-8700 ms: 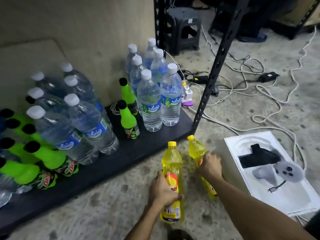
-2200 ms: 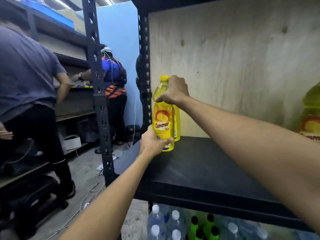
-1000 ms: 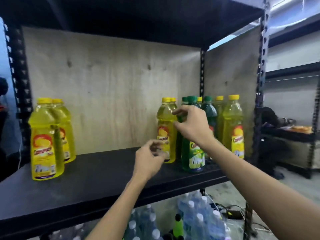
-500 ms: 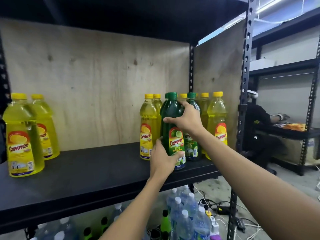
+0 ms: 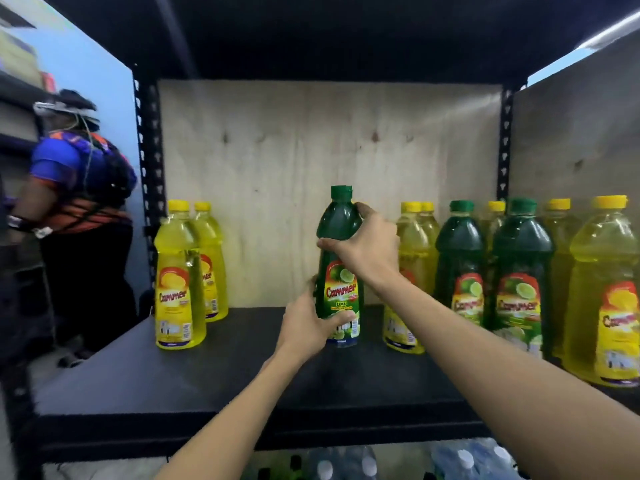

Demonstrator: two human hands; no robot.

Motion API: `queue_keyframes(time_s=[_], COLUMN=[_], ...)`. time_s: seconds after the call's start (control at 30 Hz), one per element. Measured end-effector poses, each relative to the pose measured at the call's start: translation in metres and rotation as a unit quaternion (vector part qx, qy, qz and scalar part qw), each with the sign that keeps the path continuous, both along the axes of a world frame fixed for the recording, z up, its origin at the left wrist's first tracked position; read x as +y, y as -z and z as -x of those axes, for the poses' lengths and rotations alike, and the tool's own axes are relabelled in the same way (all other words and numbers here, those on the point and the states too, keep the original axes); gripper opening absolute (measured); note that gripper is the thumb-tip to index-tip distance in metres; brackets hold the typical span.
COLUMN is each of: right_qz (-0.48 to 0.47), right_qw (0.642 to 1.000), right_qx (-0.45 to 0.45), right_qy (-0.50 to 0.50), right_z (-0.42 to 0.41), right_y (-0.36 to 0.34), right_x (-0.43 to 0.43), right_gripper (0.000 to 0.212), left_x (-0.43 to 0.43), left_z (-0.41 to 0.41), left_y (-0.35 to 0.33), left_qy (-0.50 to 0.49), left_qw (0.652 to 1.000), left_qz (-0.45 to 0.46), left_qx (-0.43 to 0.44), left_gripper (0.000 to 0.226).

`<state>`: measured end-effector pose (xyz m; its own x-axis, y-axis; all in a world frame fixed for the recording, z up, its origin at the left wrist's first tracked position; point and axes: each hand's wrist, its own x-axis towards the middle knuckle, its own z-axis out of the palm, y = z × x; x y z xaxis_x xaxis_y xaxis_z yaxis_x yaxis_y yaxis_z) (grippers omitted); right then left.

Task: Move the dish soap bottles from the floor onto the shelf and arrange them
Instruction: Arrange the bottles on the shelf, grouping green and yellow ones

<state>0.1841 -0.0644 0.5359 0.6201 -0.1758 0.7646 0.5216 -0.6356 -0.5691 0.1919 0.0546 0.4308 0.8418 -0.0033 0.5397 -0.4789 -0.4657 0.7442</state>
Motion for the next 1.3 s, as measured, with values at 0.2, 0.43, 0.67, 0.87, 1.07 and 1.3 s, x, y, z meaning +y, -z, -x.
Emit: queue_keyframes(time_s=[0.2,0.43,0.67,0.87,1.07,1.3], right_qz=[0.013,0.022,0.040,0.058,0.040,0.057], right_qw=[0.999,0.999,0.998,0.997,0.990,0.991], right_qx=[0.027,0.039,0.055,0.051,0.121,0.107], right_qy=[-0.015,-0.015,-0.005,0.001,-0.054,-0.049], right_z=[-0.080,-0.134,-0.154,-0.155,-0.128,-0.019], right_y=[-0.006,-0.006,0.011,0.020,0.016,0.000], right_x=[0.073,0.128,0.146,0.146,0.129,0.023], right_gripper=[0.067,0.071,0.074,0.079,0.087,0.054], left_x=[0.072,0.120,0.133,0.132,0.112,0.028], left_z=[-0.070,-0.123,-0.139,-0.138,-0.114,-0.019], left_y=[-0.010,-0.010,0.007,0.013,0.006,0.007], left_qy=[-0.012,-0.029,-0.019,-0.028,-0.138,-0.121], left_qw=[0.999,0.999,0.998,0.997,0.986,0.988], left_qz=[-0.025,-0.023,-0.007,-0.010,-0.048,-0.021], left_qx=[0.035,0.033,0.064,0.064,0.083,-0.098], left_gripper=[0.078,0.077,0.082,0.089,0.084,0.051])
